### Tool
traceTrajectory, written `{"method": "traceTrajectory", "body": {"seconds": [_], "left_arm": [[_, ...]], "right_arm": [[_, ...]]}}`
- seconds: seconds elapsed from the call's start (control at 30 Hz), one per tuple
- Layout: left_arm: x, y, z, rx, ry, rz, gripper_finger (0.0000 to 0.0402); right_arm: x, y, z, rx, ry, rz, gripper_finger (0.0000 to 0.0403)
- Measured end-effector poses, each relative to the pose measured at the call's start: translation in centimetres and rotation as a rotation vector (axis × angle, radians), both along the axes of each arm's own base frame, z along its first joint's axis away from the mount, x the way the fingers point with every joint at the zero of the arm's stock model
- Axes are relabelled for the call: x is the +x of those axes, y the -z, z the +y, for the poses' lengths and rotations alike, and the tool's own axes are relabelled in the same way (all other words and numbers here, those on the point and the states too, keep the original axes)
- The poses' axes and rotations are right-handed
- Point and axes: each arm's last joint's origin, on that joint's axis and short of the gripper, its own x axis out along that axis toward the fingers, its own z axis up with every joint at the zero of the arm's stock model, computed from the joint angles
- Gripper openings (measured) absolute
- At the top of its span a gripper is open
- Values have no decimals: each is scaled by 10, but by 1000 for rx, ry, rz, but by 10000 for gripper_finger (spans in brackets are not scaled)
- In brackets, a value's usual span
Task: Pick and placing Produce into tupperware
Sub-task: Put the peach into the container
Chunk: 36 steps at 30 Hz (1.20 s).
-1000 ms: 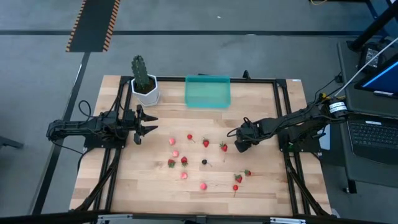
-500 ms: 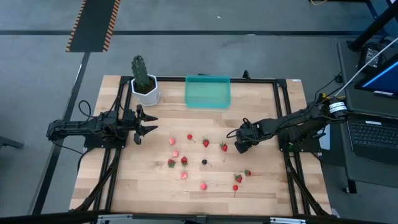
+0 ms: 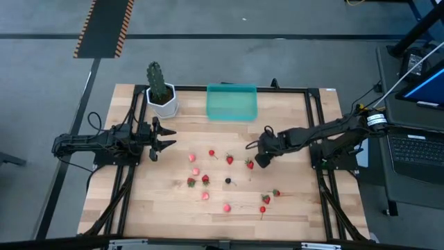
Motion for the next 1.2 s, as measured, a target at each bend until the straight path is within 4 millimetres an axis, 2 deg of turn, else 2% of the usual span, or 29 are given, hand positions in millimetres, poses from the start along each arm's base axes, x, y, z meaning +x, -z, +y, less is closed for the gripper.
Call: {"method": "traceTrajectory", "body": {"seconds": [0.2, 0.5, 0.7, 0.8, 1.03, 1.2], "left_arm": [[0, 0, 0, 0, 0, 0, 181], [0, 0, 0, 5, 0, 1, 181], [0, 0, 0, 7, 0, 1, 181], [0, 0, 0, 7, 0, 1, 181], [0, 0, 0, 6, 0, 1, 181], [0, 0, 0, 6, 0, 1, 181]], "right_arm": [[31, -35, -17, -87, -119, -194, 118], [56, -71, -39, -234, -223, -412, 119], [58, -76, -61, -227, -177, -438, 119], [67, -77, -75, -200, -183, -441, 119], [108, -71, -119, -167, -240, -422, 119], [139, -67, -154, -161, -217, -360, 119]]}}
